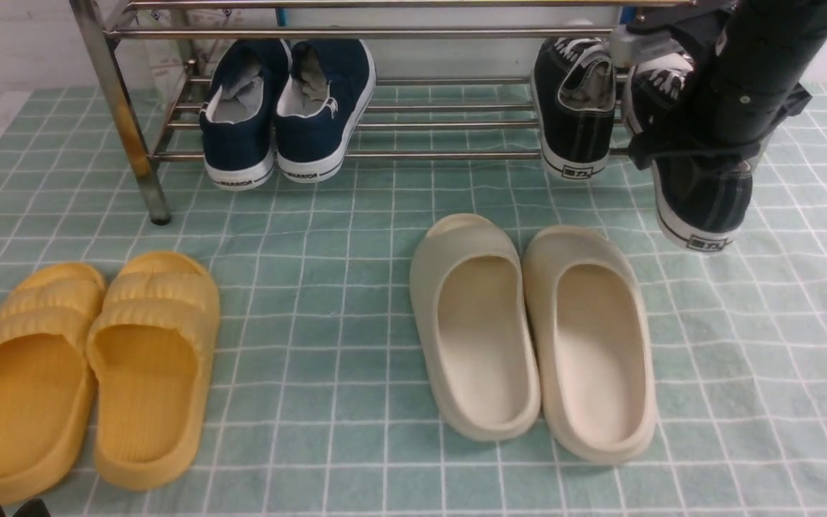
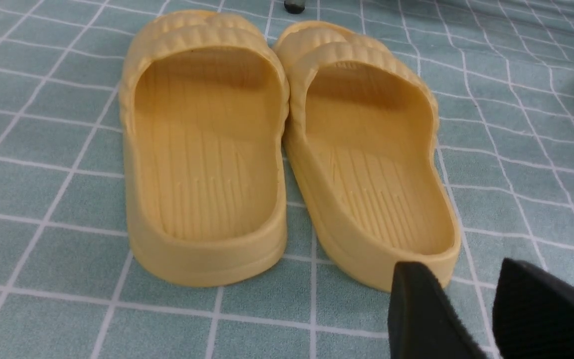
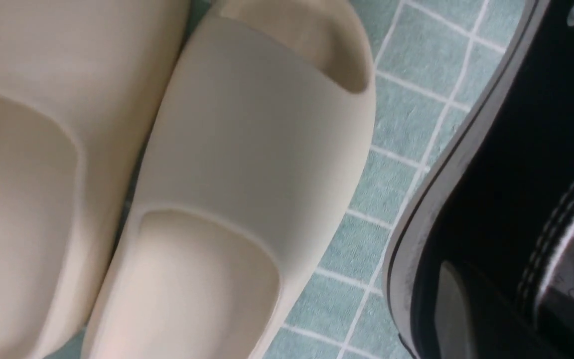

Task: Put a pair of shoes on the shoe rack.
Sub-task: Use the right arm to put a shoe into the shoe rack

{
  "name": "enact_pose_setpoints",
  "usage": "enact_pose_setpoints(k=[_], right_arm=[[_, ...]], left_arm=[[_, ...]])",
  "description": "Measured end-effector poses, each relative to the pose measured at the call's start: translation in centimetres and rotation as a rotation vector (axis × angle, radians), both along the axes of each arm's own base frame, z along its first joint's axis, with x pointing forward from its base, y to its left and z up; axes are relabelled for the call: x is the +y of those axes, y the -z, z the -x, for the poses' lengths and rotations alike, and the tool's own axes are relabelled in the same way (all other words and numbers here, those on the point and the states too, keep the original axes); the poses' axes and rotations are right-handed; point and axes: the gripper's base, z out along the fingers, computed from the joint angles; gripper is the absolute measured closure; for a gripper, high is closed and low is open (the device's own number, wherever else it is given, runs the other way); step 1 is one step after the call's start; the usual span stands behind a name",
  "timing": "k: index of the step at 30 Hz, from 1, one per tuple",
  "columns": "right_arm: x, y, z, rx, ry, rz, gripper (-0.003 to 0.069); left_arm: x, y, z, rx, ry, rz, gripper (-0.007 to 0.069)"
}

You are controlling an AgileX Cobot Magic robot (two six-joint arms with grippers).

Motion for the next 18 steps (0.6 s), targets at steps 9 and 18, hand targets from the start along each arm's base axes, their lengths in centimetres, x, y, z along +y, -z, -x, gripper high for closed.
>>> enact_pose_setpoints(k=[9,18], right_arm=[[-0.8,1.6,-4.0,-0.019,0.035,0.000,0.0633],[-0.3,1.3,-5.0,-0.053,-0.011,-0.026,0.0633]], left_arm=[[0.0,0.0,0.0,0.000,0.000,0.000,0.0386],[0.0,0.0,0.0,0.000,0.000,0.000,0.0386]])
